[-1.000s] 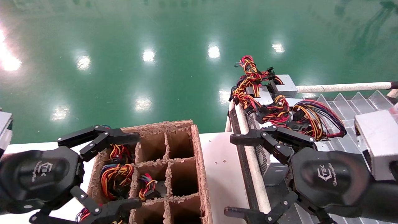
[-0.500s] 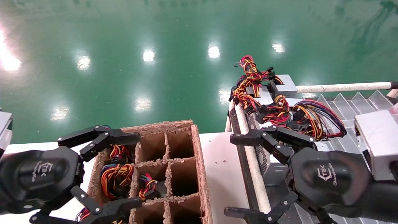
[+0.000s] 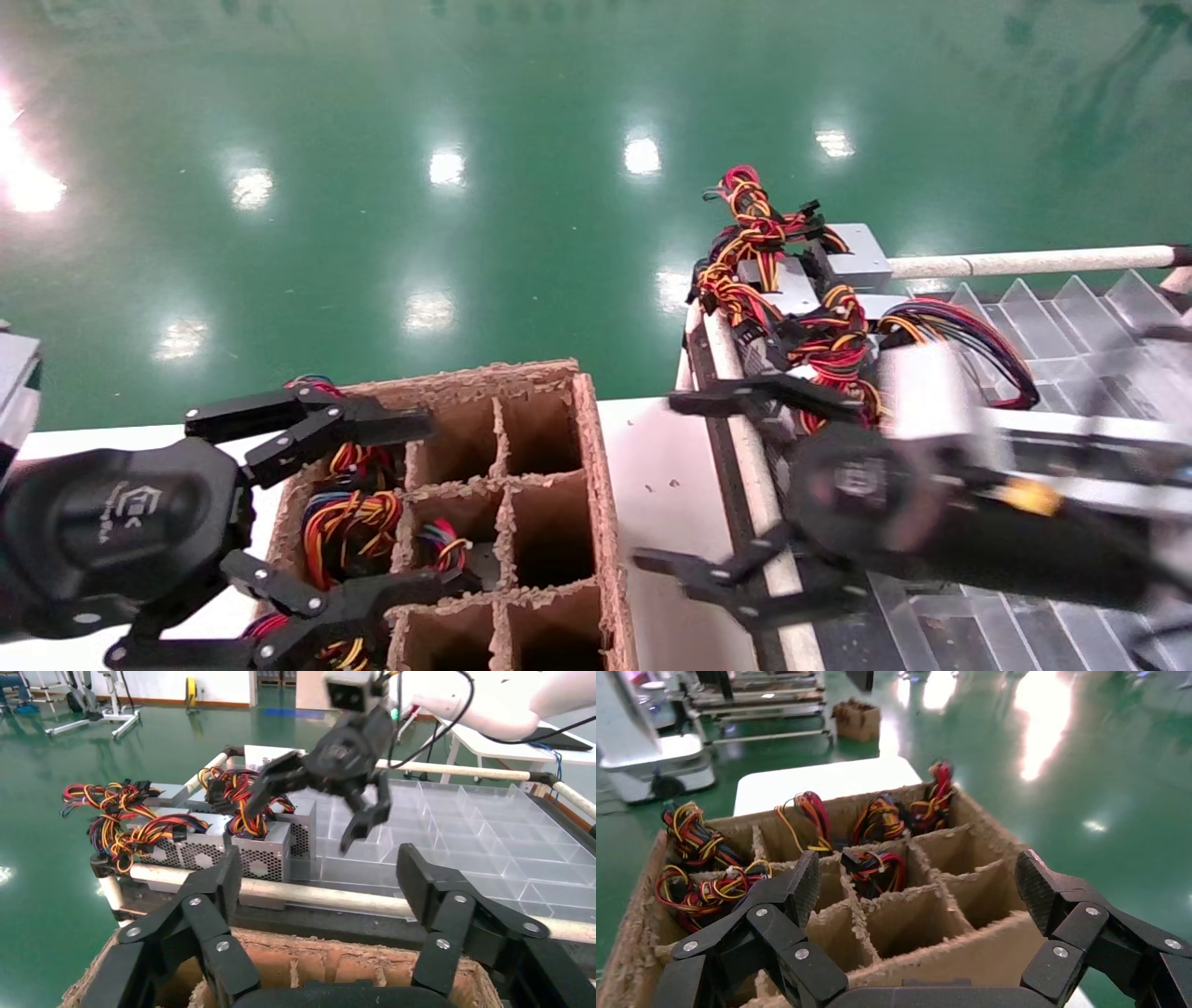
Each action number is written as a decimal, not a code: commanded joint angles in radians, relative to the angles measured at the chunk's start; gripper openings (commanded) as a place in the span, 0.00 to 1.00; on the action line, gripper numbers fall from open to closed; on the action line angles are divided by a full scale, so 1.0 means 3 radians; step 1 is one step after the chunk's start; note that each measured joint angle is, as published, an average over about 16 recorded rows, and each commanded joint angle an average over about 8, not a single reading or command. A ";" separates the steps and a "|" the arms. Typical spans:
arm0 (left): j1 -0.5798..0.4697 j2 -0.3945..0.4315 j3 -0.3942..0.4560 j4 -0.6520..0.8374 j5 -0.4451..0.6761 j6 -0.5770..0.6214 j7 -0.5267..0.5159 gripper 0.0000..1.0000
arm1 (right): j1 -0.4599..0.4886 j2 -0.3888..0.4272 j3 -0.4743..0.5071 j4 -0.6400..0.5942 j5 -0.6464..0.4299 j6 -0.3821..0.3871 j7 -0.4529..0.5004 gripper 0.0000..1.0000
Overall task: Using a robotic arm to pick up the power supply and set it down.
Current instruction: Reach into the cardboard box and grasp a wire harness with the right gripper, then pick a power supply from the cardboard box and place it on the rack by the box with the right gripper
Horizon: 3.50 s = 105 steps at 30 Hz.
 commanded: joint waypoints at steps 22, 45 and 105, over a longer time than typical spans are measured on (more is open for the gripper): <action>0.0000 0.0000 0.0000 0.0000 0.0000 0.0000 0.0000 0.00 | 0.0926 -0.1715 -0.0768 -0.2384 -0.0755 -0.0430 -0.0719 0.38; 0.0000 0.0000 0.0000 0.0000 0.0000 0.0000 0.0000 0.00 | 0.1188 -0.1994 -0.1140 -0.3065 -0.0858 -0.0463 -0.1099 0.00; 0.0000 0.0000 0.0000 0.0000 0.0000 0.0000 0.0000 0.00 | 0.2199 -0.1170 -0.1258 -0.2367 0.0572 -0.0499 -0.0747 0.00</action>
